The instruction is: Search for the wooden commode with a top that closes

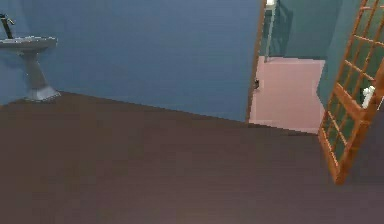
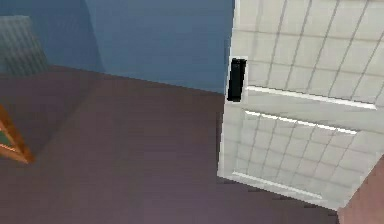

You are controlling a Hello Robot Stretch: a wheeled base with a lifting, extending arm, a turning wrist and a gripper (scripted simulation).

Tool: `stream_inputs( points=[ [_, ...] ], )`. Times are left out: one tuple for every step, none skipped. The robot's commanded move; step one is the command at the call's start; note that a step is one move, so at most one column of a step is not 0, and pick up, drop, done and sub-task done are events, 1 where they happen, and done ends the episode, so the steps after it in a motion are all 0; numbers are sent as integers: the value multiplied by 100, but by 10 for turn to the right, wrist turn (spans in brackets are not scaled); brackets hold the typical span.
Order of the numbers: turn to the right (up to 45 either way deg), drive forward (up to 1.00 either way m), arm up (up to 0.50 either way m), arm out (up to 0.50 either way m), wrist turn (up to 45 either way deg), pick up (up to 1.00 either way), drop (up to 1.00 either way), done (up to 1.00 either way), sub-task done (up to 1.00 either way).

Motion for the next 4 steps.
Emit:
stream_inputs(
  points=[
    [450, 0, 0, 0, 0, 0, 0, 0, 0],
    [450, 0, 0, 0, 0, 0, 0, 0, 0],
    [210, 0, 0, 0, 0, 0, 0, 0, 0],
    [0, 10, 0, 0, 0, 0, 0, 0, 0]
  ],
)
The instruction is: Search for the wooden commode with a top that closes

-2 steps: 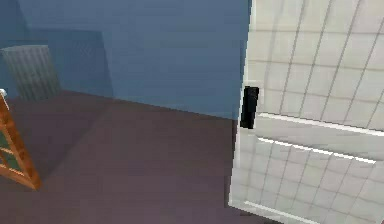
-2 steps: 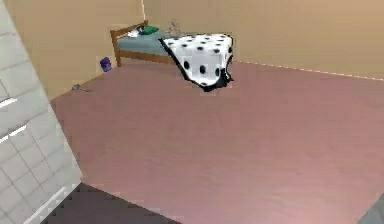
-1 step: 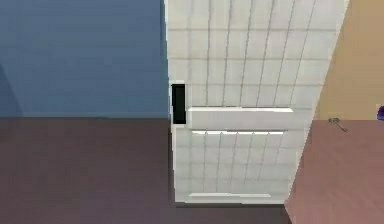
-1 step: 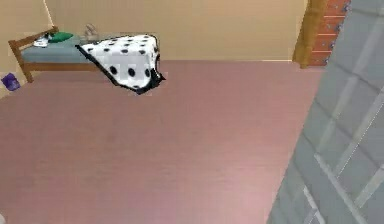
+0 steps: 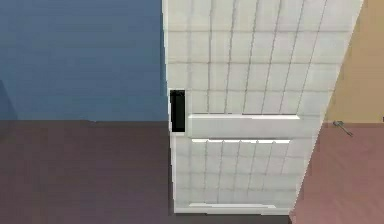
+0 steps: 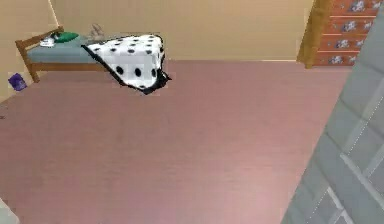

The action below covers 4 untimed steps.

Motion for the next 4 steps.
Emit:
stream_inputs(
  points=[
    [-450, 0, 0, 0, 0, 0, 0, 0, 0],
    [-90, 0, 0, 0, 0, 0, 0, 0, 0],
    [0, 35, 0, 0, 0, 0, 0, 0, 0],
    [-450, 0, 0, 0, 0, 0, 0, 0, 0]
  ],
)
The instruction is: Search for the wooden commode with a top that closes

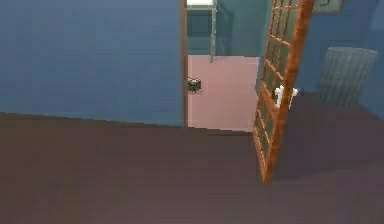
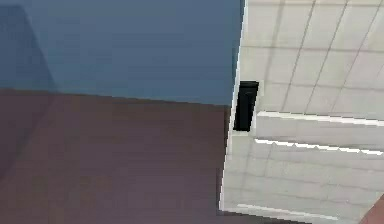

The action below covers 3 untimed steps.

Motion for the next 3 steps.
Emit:
stream_inputs(
  points=[
    [-360, 0, 0, 0, 0, 0, 0, 0, 0],
    [0, 70, 0, 0, 0, 0, 0, 0, 0],
    [-450, 0, 0, 0, 0, 0, 0, 0, 0]
  ],
)
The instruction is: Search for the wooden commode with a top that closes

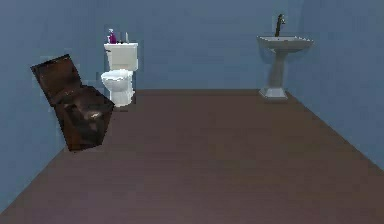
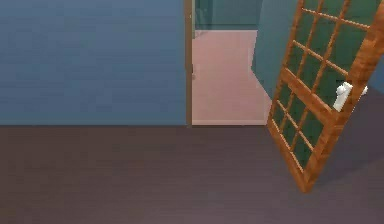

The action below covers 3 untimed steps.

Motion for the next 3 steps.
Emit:
stream_inputs(
  points=[
    [0, 65, 0, 0, 0, 0, 0, 0, 0],
    [-240, 0, 0, 0, 0, 0, 0, 0, 0],
    [0, 95, 0, 0, 0, 0, 0, 0, 0]
  ],
)
